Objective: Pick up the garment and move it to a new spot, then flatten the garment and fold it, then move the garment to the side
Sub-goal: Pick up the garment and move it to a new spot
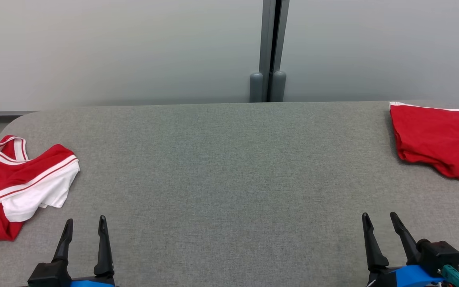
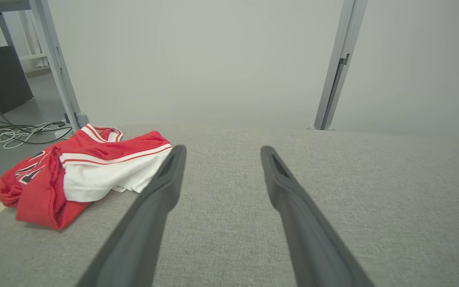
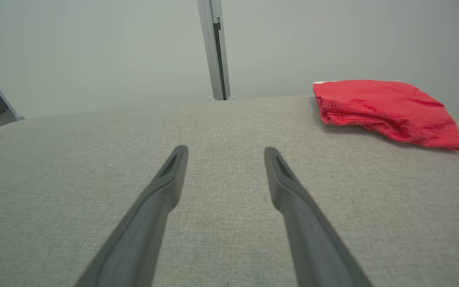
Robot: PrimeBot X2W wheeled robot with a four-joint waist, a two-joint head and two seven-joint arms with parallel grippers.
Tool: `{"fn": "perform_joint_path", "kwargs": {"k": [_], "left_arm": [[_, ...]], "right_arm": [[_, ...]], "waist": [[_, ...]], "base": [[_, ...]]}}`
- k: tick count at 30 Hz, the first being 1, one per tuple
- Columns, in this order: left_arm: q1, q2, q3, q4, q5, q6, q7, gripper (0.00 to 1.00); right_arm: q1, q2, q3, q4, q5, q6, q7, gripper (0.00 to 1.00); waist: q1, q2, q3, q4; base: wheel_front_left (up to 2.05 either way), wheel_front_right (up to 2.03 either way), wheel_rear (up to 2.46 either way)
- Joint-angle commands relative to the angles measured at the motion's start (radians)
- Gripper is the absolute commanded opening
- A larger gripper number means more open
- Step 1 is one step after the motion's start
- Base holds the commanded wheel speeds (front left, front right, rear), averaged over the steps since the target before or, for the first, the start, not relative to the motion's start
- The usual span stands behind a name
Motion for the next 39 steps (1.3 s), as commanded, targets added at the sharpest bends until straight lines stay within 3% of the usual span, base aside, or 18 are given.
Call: {"fn": "perform_joint_path", "kwargs": {"k": [1,11,29,39], "left_arm": [[-0.017,-0.001,0.008,0.0,0.006,-0.003,-0.002,1.0],[-0.047,-0.002,0.024,0.003,0.015,-0.004,-0.002,1.0],[-0.067,0.001,0.09,0.01,0.008,-0.007,-0.002,1.0],[-0.056,-0.001,0.11,0.006,0.011,-0.007,-0.002,1.0]], "right_arm": [[0.005,0.0,0.002,-0.002,0.004,0.0,-0.002,1.0],[-0.015,0.0,0.022,-0.011,0.015,0.0,-0.002,1.0],[-0.024,-0.001,0.031,-0.008,0.001,0.0,-0.002,1.0],[-0.033,-0.001,0.029,-0.013,-0.012,0.0,-0.002,1.0]], "waist": [[0.0,-0.0002,0.004,0.008],[0.0,-0.0002,0.024,0.112],[0.0,-0.0002,0.047,0.384],[0.0,-0.0002,0.056,0.436]], "base": [[0.0,0.0,0.0],[0.0,0.0,0.0],[0.0,0.0,0.0],[0.0,0.0,0.0]]}}
